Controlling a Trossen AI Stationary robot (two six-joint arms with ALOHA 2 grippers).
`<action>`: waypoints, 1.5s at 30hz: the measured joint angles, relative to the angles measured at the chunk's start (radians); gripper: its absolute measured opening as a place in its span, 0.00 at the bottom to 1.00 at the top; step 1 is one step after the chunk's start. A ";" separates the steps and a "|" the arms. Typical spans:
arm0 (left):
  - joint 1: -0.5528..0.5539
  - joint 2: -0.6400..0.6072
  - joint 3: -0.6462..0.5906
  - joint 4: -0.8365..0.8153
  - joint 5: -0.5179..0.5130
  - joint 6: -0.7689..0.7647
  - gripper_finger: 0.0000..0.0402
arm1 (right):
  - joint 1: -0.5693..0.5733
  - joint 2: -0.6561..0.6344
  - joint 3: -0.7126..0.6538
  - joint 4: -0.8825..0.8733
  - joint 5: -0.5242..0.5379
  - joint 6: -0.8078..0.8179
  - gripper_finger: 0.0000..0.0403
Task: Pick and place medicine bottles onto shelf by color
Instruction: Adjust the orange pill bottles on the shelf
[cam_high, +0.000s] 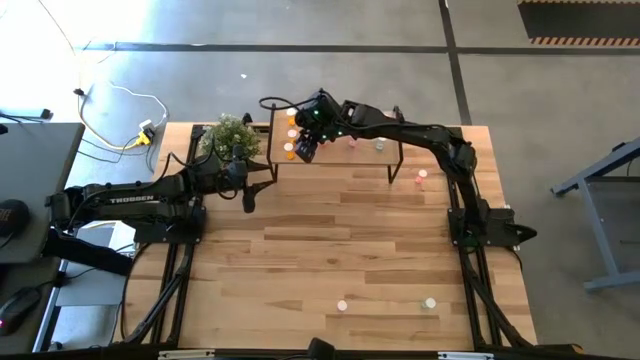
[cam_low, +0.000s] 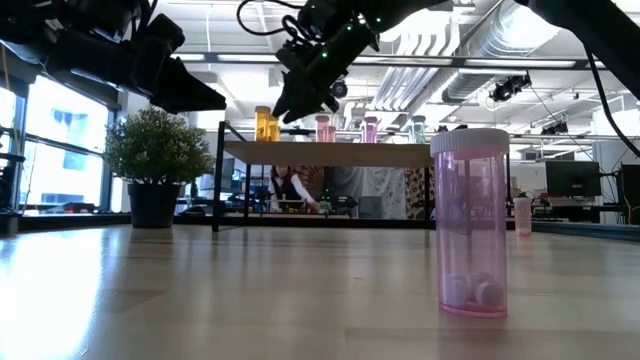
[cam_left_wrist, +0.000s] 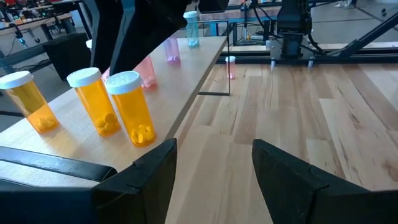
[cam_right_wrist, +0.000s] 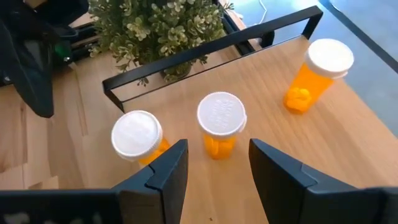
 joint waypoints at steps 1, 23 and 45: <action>0.000 0.000 0.000 0.000 0.000 0.000 0.50 | -0.001 0.000 0.000 0.000 0.000 0.000 0.40; 0.000 0.000 0.000 0.006 0.000 0.000 0.50 | -0.001 0.000 0.000 0.023 0.024 -0.040 0.40; 0.000 0.000 0.000 0.008 0.000 0.010 0.50 | -0.015 0.049 -0.002 0.079 0.048 -0.050 0.40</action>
